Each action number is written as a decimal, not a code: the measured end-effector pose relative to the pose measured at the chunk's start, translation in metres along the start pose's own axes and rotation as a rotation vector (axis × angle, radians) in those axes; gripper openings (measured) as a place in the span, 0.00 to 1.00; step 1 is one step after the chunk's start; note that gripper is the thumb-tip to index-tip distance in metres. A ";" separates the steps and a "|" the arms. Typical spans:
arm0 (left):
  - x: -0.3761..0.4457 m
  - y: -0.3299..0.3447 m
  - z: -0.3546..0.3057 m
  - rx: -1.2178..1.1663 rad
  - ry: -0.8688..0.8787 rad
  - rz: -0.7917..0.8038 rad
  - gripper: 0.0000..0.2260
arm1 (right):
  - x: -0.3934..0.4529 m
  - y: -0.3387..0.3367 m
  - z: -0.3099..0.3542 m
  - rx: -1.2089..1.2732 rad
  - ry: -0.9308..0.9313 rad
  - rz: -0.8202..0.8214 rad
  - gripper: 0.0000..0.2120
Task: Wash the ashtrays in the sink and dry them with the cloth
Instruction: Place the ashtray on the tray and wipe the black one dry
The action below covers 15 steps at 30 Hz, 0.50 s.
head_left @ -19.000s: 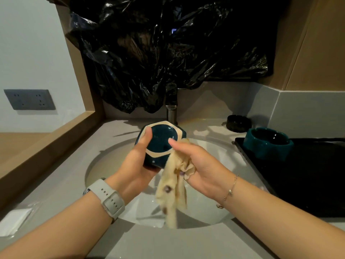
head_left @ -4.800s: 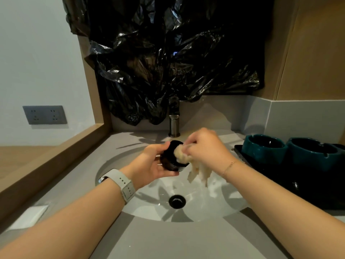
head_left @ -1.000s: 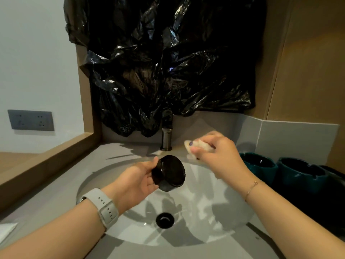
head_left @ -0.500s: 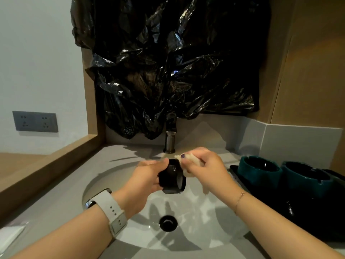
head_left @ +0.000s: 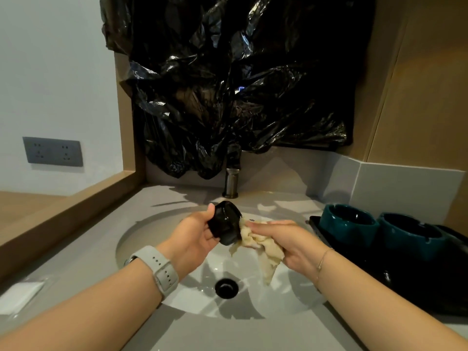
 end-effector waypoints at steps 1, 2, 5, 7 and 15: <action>0.002 -0.002 -0.002 -0.016 0.026 -0.010 0.09 | -0.002 0.008 -0.002 0.050 0.027 0.047 0.14; 0.003 -0.003 -0.004 -0.024 0.048 -0.026 0.10 | -0.003 0.016 -0.003 0.095 0.047 0.105 0.15; 0.004 -0.007 -0.006 0.000 0.086 -0.078 0.12 | -0.011 0.034 0.005 0.065 -0.014 0.226 0.16; 0.003 -0.009 -0.008 0.029 0.093 -0.103 0.13 | -0.015 0.027 0.024 -0.306 -0.249 0.122 0.10; -0.002 -0.002 -0.017 0.083 0.114 -0.070 0.13 | -0.031 0.034 0.066 -0.778 -0.882 -0.015 0.04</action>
Point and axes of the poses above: each hand's wrist, its own x-axis towards the middle knuckle, its own y-axis out of the palm, z = x × y, the point moved 9 cm from there along x, towards the middle knuckle, and after that the axes turned 11 degrees about -y, right-handed, at the moved point
